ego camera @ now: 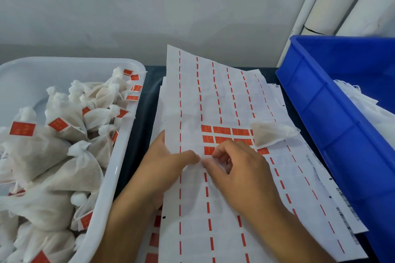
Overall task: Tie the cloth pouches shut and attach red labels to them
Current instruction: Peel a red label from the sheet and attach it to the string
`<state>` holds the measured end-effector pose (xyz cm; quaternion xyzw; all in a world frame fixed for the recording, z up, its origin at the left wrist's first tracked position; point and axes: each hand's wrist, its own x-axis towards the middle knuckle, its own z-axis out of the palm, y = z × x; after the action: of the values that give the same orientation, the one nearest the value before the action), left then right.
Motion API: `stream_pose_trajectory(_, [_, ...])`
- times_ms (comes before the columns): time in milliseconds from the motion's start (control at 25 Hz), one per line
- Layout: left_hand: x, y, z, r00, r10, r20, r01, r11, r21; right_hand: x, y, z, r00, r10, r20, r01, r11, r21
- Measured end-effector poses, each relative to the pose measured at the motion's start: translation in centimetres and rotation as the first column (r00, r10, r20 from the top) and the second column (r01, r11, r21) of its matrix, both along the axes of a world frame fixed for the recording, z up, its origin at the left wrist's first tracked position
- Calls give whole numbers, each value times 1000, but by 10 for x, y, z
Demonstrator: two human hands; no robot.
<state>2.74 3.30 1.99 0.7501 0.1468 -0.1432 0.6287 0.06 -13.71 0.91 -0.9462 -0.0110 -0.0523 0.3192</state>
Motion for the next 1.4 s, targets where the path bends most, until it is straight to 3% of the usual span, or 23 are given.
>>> stream_pose_trajectory(200, [-4,1,-2,993,-115,8,115,993,-16,3,-6,-2,1000,25,-20,-25,1000,3])
stream_pose_trajectory(440, [-5,0,-3,986,-140,90,133,988,79,0,-3,0,998,59,-22,-58,998,14])
stream_pose_trajectory(760, [-6,-1,2,970,-192,152,188,981,36,0,-2,3,996,75,54,-78,996,46])
stream_pose_trajectory(1200, [-3,0,3,992,-103,72,99,993,64,4,-4,-1,999,18,51,-22,998,65])
stream_pose_trajectory(1400, [-1,1,2,993,-51,107,31,982,184,6,-3,3,1000,-31,-5,32,984,173])
